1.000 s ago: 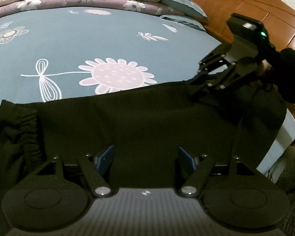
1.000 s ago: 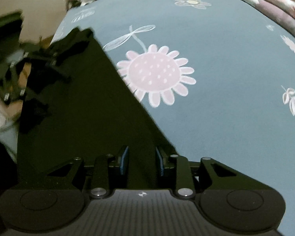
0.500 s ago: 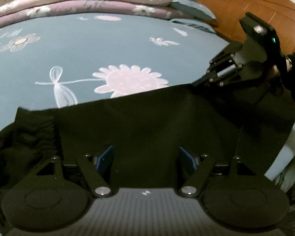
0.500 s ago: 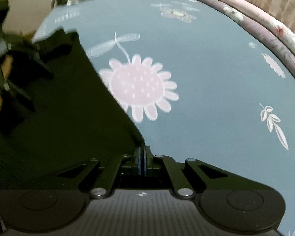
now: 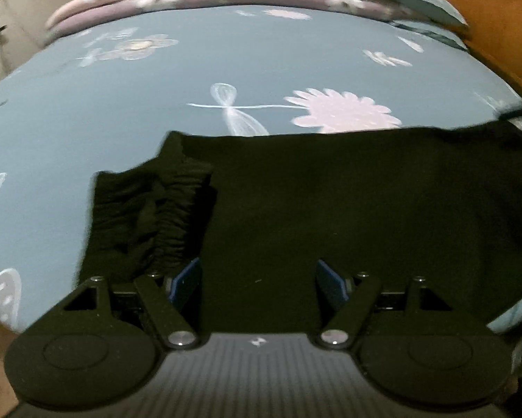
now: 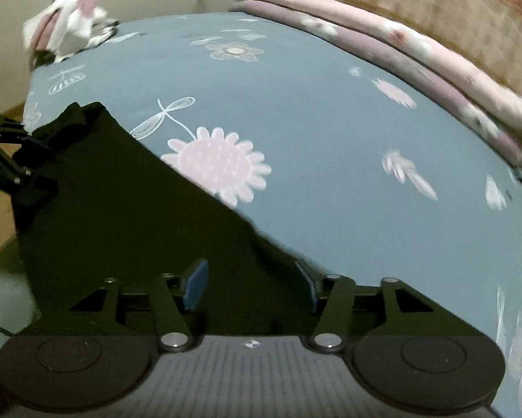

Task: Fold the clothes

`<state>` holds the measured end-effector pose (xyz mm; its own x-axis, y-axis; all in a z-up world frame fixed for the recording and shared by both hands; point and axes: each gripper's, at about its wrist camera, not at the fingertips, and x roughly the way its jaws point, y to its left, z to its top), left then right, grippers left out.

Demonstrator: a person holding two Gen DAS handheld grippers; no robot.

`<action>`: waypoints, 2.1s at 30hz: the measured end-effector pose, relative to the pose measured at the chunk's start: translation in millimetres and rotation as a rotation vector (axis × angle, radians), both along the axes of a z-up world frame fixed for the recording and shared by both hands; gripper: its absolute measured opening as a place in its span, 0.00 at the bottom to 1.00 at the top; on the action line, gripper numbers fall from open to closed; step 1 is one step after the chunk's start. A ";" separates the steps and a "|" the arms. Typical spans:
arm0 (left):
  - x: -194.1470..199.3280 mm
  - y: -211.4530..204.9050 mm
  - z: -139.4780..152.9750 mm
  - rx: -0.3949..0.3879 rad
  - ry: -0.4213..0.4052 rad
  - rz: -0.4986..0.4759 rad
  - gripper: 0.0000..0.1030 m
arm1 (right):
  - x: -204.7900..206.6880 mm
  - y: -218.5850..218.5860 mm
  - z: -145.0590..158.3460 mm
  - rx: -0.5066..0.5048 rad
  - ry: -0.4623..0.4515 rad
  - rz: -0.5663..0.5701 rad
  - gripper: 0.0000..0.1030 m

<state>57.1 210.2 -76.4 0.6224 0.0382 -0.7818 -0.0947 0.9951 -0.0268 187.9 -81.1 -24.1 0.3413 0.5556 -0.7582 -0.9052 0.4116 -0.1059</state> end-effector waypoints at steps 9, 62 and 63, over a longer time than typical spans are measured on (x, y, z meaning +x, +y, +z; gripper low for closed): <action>-43.2 25.1 33.2 0.001 -0.110 0.101 0.72 | -41.0 -53.9 -31.0 0.135 0.161 -0.281 0.66; -73.5 118.9 -22.8 -0.444 -0.236 0.338 0.11 | -74.9 -49.8 -39.3 0.145 0.193 -0.373 0.76; -72.8 120.7 -25.6 -0.456 -0.235 0.336 0.11 | -74.6 -49.4 -40.2 0.141 0.193 -0.374 0.77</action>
<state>-15.8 330.9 -102.0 0.7923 -0.0437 -0.6085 -0.3413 0.7950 -0.5014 113.3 -130.5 -64.3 0.3977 0.5239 -0.7533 -0.6891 0.7126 0.1317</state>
